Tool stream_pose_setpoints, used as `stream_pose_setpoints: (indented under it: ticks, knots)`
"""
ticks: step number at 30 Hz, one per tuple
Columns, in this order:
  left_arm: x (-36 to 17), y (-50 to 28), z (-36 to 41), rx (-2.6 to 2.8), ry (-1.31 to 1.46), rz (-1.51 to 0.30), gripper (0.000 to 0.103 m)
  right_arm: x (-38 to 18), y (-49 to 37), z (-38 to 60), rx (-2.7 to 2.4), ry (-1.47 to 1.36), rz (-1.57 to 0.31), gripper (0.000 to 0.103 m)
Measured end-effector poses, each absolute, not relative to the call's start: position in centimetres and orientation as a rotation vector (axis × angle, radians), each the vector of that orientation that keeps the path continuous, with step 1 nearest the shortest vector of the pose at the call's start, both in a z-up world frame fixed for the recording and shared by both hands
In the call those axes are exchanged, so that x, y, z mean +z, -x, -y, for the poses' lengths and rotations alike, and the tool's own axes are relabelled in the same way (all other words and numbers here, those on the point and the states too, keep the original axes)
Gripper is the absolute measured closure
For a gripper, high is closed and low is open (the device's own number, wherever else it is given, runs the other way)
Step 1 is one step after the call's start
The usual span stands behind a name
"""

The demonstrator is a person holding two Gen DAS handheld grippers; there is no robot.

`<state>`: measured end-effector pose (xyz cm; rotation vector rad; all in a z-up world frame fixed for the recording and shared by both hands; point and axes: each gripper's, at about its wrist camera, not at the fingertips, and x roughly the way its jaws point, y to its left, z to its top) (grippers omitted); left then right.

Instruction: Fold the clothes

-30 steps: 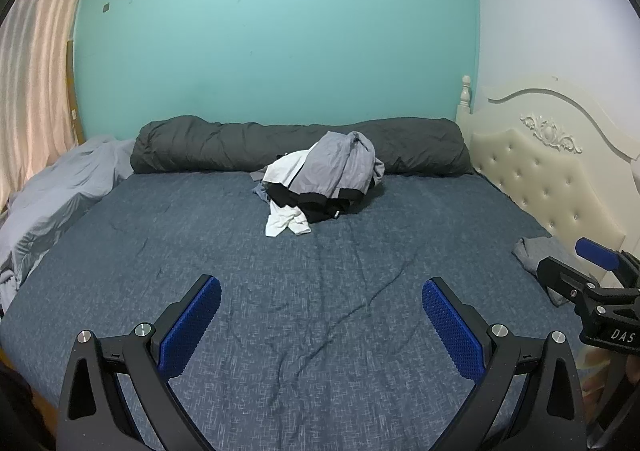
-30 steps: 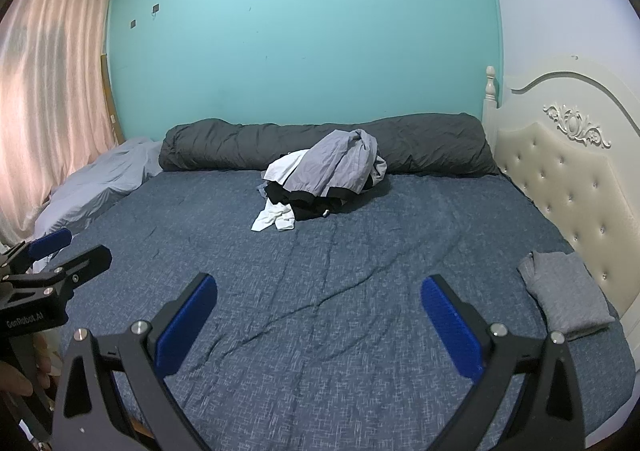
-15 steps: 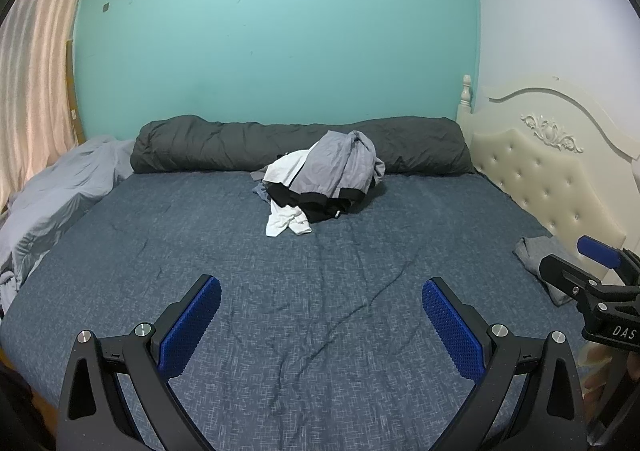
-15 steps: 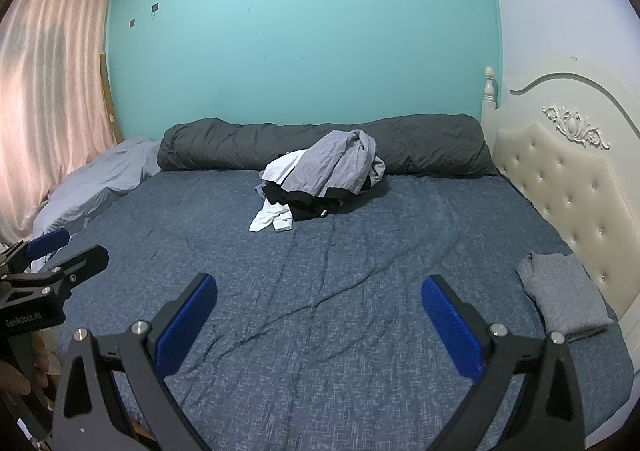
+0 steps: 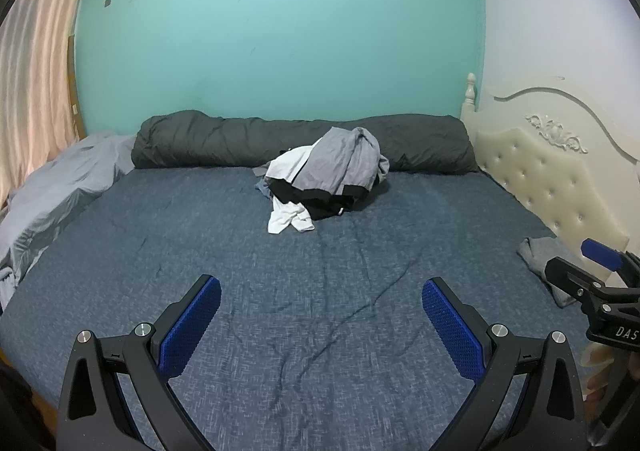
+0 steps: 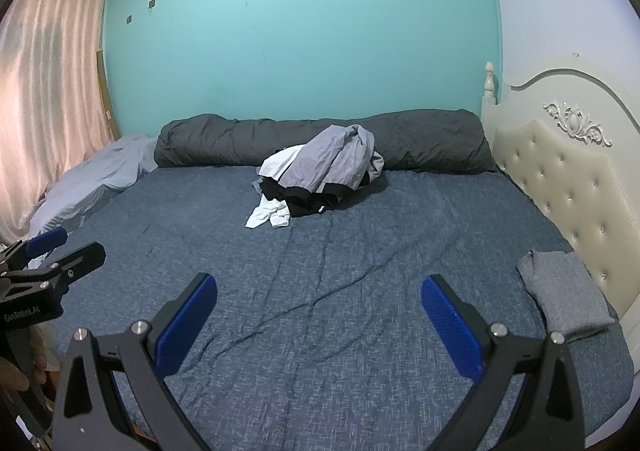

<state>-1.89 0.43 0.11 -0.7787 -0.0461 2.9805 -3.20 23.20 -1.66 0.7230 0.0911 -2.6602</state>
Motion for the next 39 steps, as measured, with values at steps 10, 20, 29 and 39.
stream_pose_setpoints:
  ticks: [10,20,29,39]
  knots:
    - [-1.2,6.5,0.8,3.001,0.778,0.086,0.0,-3.8,8.0,-22.2,-2.633,-0.785,-0.074,0.0]
    - [-4.1,15.7,1.7,2.984,0.805,0.094,0.0,-6.8,18.1,-19.6,-2.601,-0.842,-0.096,0.0]
    - [-7.6,25.5,3.6,2.901,0.835,0.178,0.0,-10.7,29.6,-16.0,-2.568,-0.896,-0.155,0.0]
    - [-13.2,35.6,5.3,2.829,0.904,0.142,0.0,-16.6,40.8,-9.8,-2.492,-0.955,-0.204,0.0]
